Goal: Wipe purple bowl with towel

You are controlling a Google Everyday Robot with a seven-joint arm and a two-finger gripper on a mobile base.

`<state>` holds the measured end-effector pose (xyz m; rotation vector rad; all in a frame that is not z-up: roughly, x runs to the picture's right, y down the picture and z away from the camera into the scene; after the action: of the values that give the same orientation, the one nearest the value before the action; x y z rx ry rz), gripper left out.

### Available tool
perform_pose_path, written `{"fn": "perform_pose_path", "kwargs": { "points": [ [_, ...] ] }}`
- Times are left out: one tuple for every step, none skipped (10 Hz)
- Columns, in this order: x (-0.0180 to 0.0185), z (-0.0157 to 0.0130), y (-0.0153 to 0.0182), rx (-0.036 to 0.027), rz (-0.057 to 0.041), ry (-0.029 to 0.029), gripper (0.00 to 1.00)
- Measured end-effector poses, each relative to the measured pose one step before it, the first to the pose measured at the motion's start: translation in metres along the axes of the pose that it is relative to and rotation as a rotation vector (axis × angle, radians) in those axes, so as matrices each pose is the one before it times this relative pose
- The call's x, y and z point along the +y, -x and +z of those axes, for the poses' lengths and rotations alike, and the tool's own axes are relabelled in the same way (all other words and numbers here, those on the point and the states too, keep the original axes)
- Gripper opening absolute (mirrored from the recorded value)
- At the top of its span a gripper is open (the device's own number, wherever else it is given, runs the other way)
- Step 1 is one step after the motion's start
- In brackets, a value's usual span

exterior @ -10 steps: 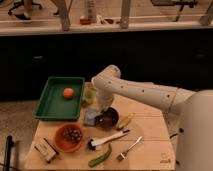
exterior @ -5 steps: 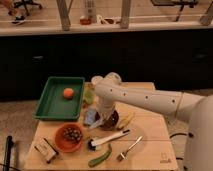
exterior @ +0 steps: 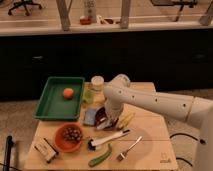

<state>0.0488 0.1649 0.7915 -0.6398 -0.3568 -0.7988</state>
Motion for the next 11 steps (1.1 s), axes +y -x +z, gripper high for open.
{"fn": "perform_pose_path", "kwargs": {
  "points": [
    [-0.00222,0.00080,-0.01102,0.01390,0.02260,0.00285,0.00],
    [-0.00481,0.00167,-0.00673,0.00662,0.01568,0.00208,0.00],
    [-0.00625,0.00112,-0.00469,0.00864,0.00706,-0.00128,0.00],
    [-0.00761,0.00012,-0.00581,0.00909,0.00949,-0.00641,0.00],
    [-0.00316,0.00037,-0.00282,0.00225,0.00482,-0.00365,0.00],
    [-0.00483,0.00015,0.00002,0.00068,-0.00052,-0.00557,0.00],
    [-0.01004,-0.00027,0.00305,-0.00249,-0.00935,-0.01268,0.00],
    [-0.00536,-0.00122,0.00434,-0.00985,-0.01268,-0.01444,0.00],
    [-0.00442,-0.00124,0.00515,-0.00943,-0.01431,-0.00900,0.00],
    [-0.00568,-0.00128,0.00868,-0.01895,-0.02354,-0.01400,0.00],
    [-0.00015,-0.00293,0.00284,-0.00962,-0.01525,-0.01160,0.00]
  ]
}}
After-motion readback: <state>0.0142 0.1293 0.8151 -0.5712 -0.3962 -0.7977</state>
